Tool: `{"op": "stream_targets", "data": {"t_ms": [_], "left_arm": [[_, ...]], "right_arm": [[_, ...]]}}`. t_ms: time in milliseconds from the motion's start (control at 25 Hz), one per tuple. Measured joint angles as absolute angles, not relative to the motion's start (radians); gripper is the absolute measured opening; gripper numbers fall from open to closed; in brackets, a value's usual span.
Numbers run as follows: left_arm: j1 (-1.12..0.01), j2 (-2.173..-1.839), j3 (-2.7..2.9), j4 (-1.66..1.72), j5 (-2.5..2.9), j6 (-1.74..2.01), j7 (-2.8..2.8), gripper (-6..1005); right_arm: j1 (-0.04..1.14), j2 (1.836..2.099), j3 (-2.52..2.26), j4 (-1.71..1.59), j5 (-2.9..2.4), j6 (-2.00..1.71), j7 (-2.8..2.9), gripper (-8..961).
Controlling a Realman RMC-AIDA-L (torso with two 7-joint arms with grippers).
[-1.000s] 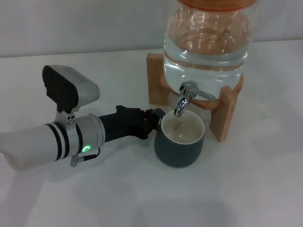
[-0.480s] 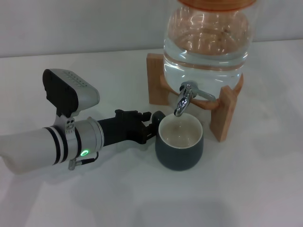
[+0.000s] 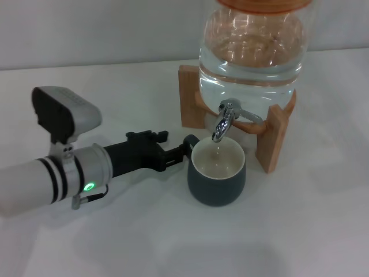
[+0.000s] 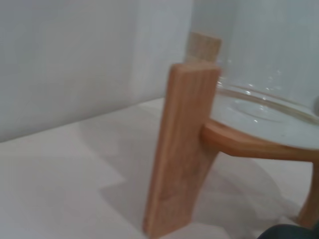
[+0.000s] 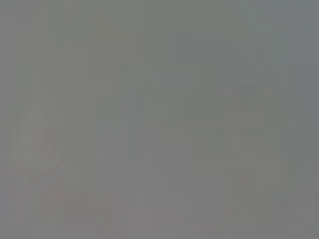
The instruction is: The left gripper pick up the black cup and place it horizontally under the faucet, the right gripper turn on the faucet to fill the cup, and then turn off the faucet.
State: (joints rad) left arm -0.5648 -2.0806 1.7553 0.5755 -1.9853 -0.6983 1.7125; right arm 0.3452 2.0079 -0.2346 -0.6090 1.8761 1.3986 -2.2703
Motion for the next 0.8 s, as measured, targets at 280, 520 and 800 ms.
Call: {"op": "stream_targets", "data": {"t_ms": [280,520,800], "left_arm": [[-0.532,-2.072,1.686,0.576,-1.972,-0.778,1.743,615],[-0.515,-2.069,1.599,0.571,-1.895,-0.865,1.751,616],[-0.474,-2.06,1.512,0.577,-1.85,-0.944,1.752,611]], "right_arm": [[0.347,2.008,-0.235,-0.609,1.876,1.39,-2.27,841],[0.348,2.009,-0.235,-0.609,1.876,1.388,-2.269,841],[0.337,2.01,-0.235,-0.609,1.876,1.399,-2.259,841]]}}
